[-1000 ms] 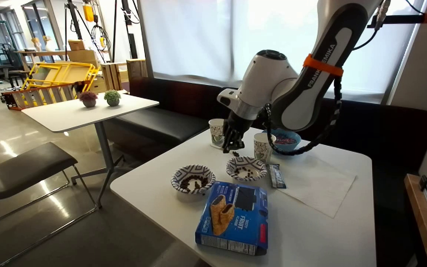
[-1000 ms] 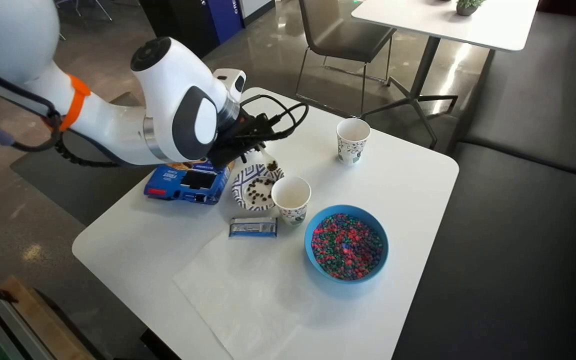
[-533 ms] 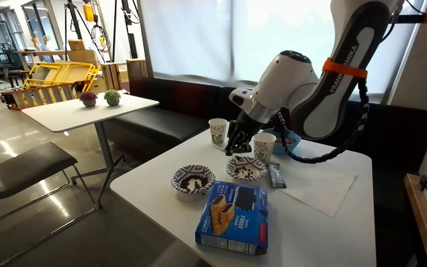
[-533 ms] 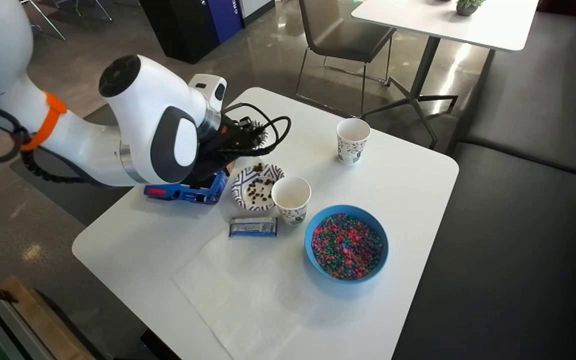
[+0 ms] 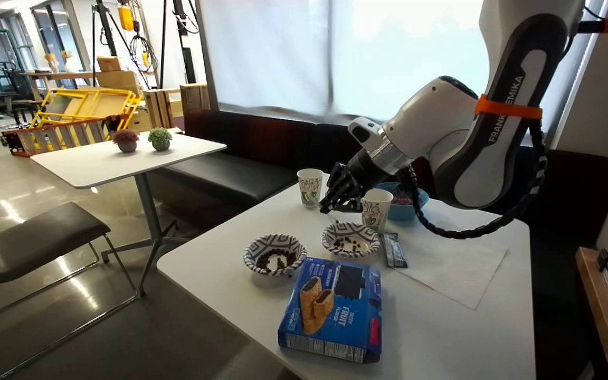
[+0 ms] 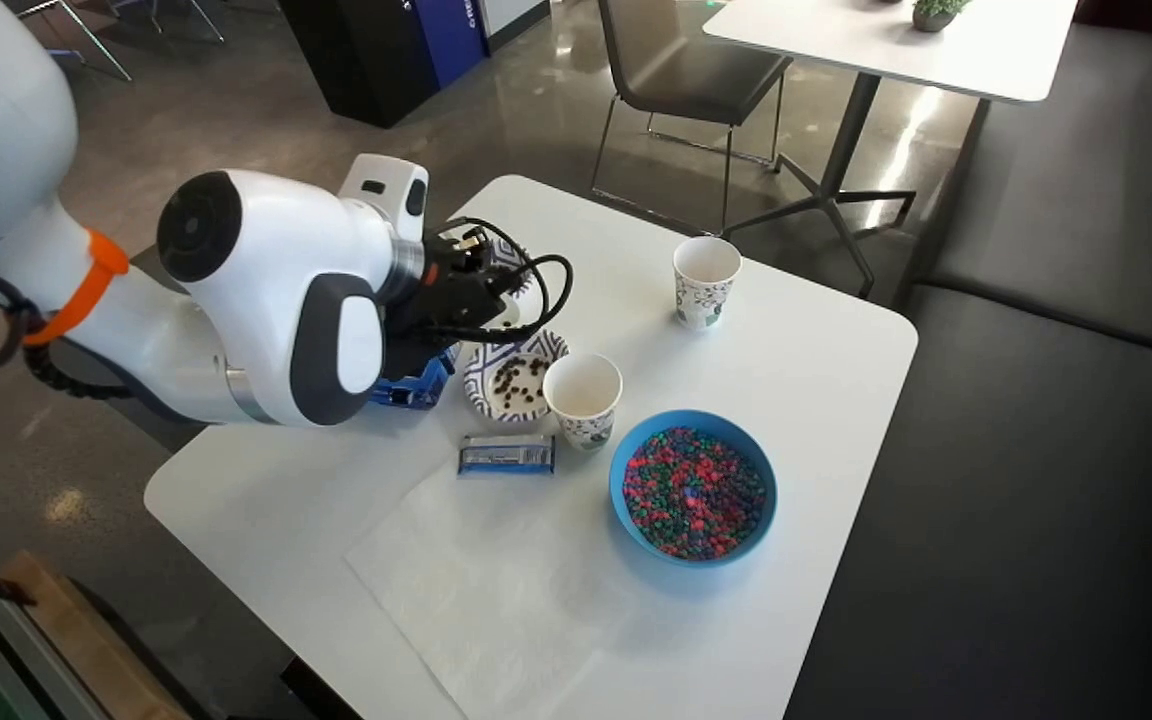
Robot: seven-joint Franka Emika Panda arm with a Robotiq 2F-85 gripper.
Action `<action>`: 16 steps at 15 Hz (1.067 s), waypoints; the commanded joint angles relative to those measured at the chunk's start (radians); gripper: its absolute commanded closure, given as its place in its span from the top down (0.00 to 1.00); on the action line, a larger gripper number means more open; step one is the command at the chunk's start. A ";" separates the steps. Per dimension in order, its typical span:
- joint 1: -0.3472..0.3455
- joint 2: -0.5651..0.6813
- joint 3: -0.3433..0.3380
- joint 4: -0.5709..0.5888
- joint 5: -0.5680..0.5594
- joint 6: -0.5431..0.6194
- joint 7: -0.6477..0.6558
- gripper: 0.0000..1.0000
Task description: Use the spoon to move some of the brown objects from the left plate to the right plate
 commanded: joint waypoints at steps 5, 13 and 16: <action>-0.082 0.008 0.056 -0.027 -0.006 0.073 -0.063 0.03; 0.024 -0.123 0.001 -0.051 0.073 -0.290 -0.097 0.03; 0.091 -0.177 -0.042 -0.036 0.082 -0.534 -0.074 0.03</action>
